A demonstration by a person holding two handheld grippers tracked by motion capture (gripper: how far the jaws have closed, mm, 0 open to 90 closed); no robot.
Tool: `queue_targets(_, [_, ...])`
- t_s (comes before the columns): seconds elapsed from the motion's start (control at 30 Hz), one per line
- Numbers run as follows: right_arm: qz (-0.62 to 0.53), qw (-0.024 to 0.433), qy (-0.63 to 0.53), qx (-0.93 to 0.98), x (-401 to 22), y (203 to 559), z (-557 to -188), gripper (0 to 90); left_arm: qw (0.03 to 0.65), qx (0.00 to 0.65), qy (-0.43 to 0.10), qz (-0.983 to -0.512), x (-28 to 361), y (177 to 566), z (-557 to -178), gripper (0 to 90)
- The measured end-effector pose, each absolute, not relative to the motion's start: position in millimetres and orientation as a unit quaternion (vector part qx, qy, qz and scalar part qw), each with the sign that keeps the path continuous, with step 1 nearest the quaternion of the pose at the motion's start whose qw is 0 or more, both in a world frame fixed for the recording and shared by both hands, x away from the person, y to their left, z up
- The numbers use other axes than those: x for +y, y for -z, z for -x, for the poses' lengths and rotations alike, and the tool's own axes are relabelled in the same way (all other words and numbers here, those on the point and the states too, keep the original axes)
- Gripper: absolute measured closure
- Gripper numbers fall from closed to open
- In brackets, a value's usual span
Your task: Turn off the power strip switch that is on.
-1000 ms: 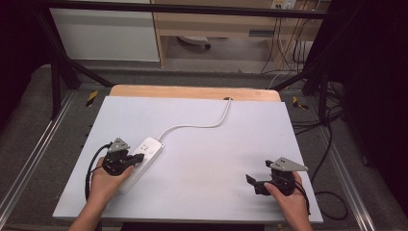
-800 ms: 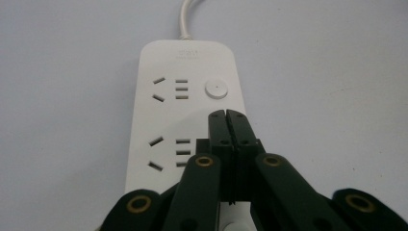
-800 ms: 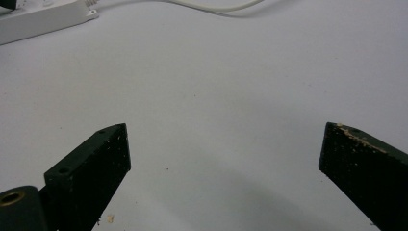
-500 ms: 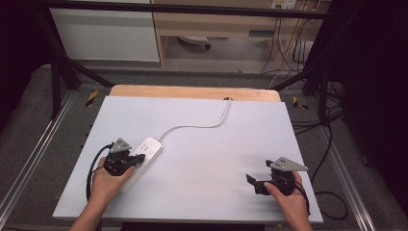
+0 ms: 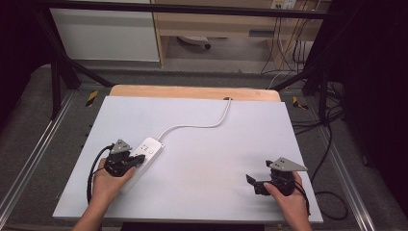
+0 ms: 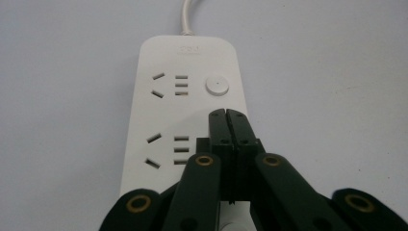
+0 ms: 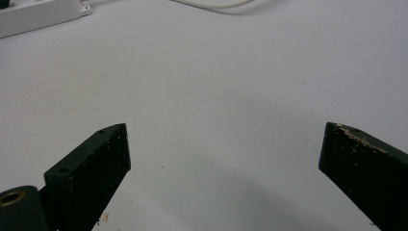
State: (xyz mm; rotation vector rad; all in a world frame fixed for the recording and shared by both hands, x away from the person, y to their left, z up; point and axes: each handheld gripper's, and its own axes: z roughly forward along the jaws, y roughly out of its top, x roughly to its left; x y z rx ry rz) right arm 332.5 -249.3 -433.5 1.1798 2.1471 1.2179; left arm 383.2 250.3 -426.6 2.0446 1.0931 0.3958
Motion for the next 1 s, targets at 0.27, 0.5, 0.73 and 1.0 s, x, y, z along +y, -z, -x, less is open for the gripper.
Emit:
queue_targets(0.27, [-0.424, 0.201, -0.435, 0.768, -248.7, 433.5, -332.2, 4.6, 0.384, 0.427, -0.157, -0.804, 249.9, 426.5, -383.3, 90.0])
queue_targets(0.5, [-0.423, 0.201, -0.436, 0.769, -248.4, 433.4, -331.9, 4.6, 0.387, 0.426, -0.152, -0.803, 251.4, 427.0, -383.7, 90.0])
queue_targets(0.73, [-0.423, 0.201, -0.434, 0.77, -248.1, 434.0, -332.4, 4.6, 0.385, 0.426, -0.154, -0.804, 250.8, 426.8, -383.8, 90.0])
queue_targets(1.0, [-0.423, 0.199, -0.433, 0.77, -247.8, 434.3, -332.5, 4.6, 0.383, 0.421, -0.159, -0.807, 251.0, 426.8, -383.7, 90.0])
